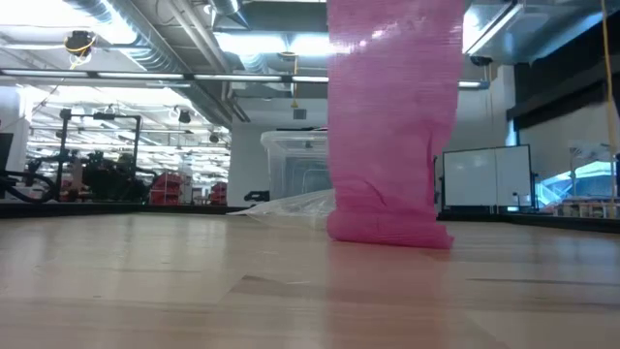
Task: Roll bandage
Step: Roll the pink bandage
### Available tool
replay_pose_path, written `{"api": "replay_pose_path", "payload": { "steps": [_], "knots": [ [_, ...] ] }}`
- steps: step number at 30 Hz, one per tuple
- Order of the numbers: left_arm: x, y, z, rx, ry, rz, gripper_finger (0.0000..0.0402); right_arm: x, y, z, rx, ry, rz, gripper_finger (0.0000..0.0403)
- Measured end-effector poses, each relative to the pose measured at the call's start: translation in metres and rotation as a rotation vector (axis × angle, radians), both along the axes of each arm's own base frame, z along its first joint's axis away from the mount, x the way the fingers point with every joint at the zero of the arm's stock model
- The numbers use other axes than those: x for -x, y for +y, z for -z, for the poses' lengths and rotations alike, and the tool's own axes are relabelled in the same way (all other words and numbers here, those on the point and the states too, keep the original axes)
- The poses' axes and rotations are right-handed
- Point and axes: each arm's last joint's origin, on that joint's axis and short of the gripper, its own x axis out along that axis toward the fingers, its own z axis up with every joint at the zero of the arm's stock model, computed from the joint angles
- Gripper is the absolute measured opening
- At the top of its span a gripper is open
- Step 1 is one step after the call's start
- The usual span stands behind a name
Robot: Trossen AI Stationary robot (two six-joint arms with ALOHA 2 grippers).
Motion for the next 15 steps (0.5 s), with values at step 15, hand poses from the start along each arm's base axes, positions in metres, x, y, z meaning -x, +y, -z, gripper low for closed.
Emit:
{"api": "replay_pose_path", "payload": {
  "steps": [15],
  "knots": [
    [0.000, 0.000, 0.004, 0.006, 0.028, 0.001, 0.0017, 0.008, -0.008, -0.022, -0.070, 0.051, -0.097, 0.0183]
  ]
}}
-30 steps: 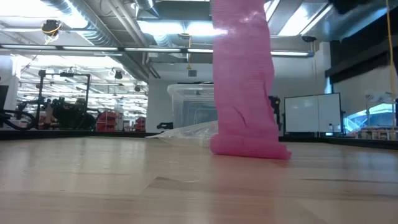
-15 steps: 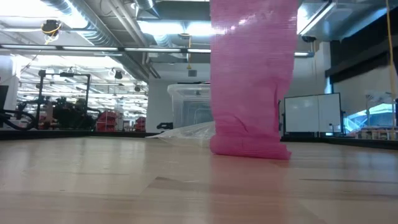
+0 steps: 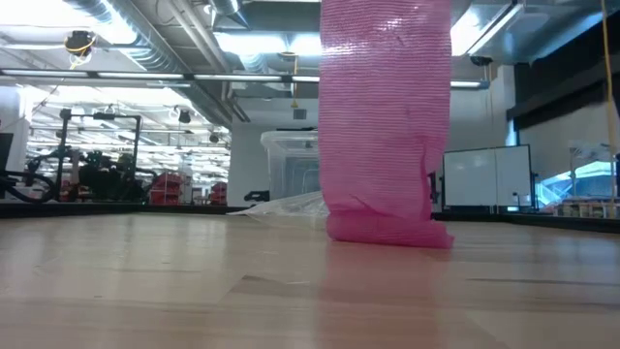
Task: Roll bandage
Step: Roll the pink bandage
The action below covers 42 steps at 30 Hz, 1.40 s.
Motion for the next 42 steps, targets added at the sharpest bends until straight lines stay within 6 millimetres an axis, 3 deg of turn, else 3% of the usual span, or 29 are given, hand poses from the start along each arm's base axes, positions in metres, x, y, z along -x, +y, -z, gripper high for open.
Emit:
{"api": "replay_pose_path", "payload": {
  "steps": [4, 13, 20, 26, 30, 42],
  "knots": [
    [-0.001, 0.002, 0.000, 0.012, -0.002, -0.006, 0.0017, -0.008, 0.006, 0.002, -0.002, -0.031, -0.021, 0.0183],
    [-0.001, 0.002, 0.000, 0.023, -0.005, -0.007, 0.0017, -0.047, 0.030, 0.034, 0.165, -0.114, 0.021, 0.0183],
    [0.000, 0.000, 0.000, 0.023, -0.002, 0.000, 0.0017, -0.063, 0.042, 0.046, 0.255, -0.204, -0.005, 0.0181],
    [0.000, 0.000, 0.004, 0.036, 0.021, 0.001, 0.0017, -0.065, 0.039, 0.045, 0.271, -0.217, 0.048, 0.0144],
    [0.000, 0.000, 0.006, 0.039, 0.042, 0.000, 0.0017, -0.063, 0.037, 0.033, 0.248, -0.249, 0.062, 0.0123],
    [-0.001, 0.000, 0.007, 0.041, 0.042, 0.001, 0.0017, -0.062, 0.037, 0.033, 0.286, -0.230, 0.050, 0.0107]
  ]
}}
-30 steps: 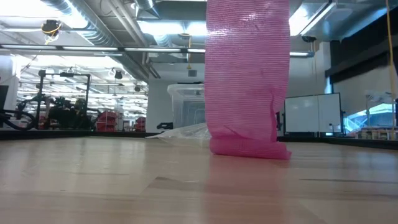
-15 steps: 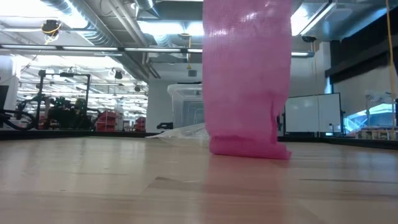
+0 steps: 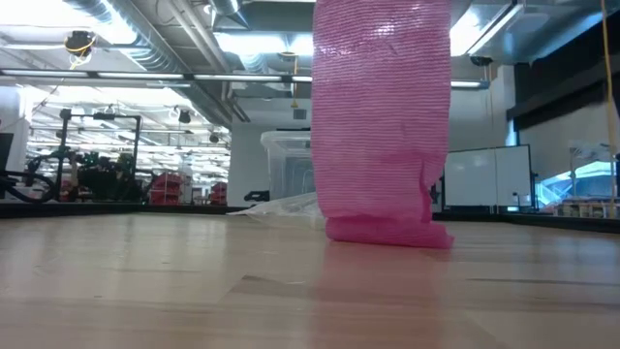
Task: Roll bandage
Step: Roll the pink bandage
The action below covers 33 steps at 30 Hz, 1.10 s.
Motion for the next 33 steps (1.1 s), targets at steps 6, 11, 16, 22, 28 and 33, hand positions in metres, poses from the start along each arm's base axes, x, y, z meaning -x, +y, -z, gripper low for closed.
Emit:
{"api": "replay_pose_path", "payload": {
  "steps": [6, 11, 16, 22, 28, 33],
  "knots": [
    [0.000, 0.000, -0.003, 0.007, -0.029, 0.001, 0.0017, 0.000, 0.002, 0.005, 0.025, 0.050, -0.078, 0.0012],
    [0.000, 0.000, -0.009, -0.018, -0.070, -0.001, 0.0017, 0.003, 0.008, 0.005, 0.010, 0.046, -0.145, 0.0015],
    [-0.004, 0.008, -0.012, -0.063, -0.082, -0.034, 0.0017, 0.011, 0.025, -0.004, -0.006, 0.020, -0.230, 0.0010],
    [-0.013, 0.026, -0.010, -0.083, -0.061, -0.146, 0.0017, 0.024, 0.052, -0.028, -0.025, -0.014, -0.315, 0.0004],
    [-0.026, 0.030, 0.001, -0.125, -0.018, -0.173, 0.0013, 0.035, 0.072, -0.059, -0.004, 0.021, -0.376, 0.0005],
    [-0.037, 0.027, 0.017, -0.168, 0.063, -0.176, 0.0006, 0.047, 0.086, -0.086, -0.003, 0.012, -0.412, 0.0006]
  ]
}}
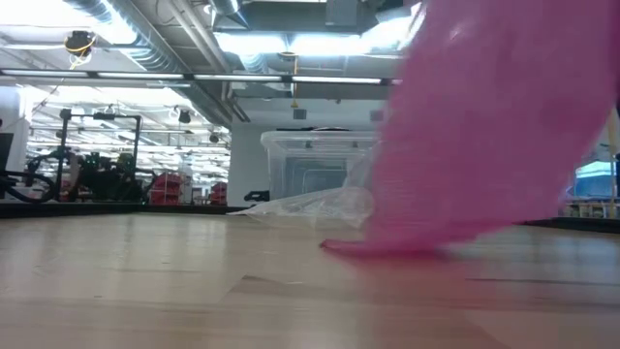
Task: Roll bandage
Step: Roll the pink bandage
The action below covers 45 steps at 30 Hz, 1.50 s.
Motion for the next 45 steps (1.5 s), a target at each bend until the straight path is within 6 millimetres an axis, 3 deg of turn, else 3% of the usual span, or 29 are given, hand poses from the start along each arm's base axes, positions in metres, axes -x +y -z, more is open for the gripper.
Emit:
{"api": "replay_pose_path", "payload": {
  "steps": [8, 17, 22, 36, 45],
  "knots": [
    [-0.017, -0.008, 0.027, -0.013, 0.103, -0.005, 0.0009, 0.015, 0.011, -0.031, 0.009, -0.056, 0.005, 0.0004],
    [-0.034, -0.026, 0.060, 0.002, 0.183, 0.004, 0.0013, 0.016, 0.009, -0.054, 0.010, -0.112, 0.037, 0.0006],
    [-0.033, -0.040, 0.074, -0.029, 0.243, 0.032, 0.0007, 0.017, 0.006, -0.071, 0.016, -0.151, 0.068, 0.0007],
    [-0.018, -0.073, 0.083, -0.058, 0.305, 0.166, 0.0010, 0.022, -0.007, -0.111, 0.025, -0.200, 0.201, 0.0007],
    [-0.020, -0.092, 0.101, -0.106, 0.365, 0.241, 0.0009, 0.033, -0.035, -0.137, -0.039, -0.224, 0.324, 0.0007]
  ]
}}
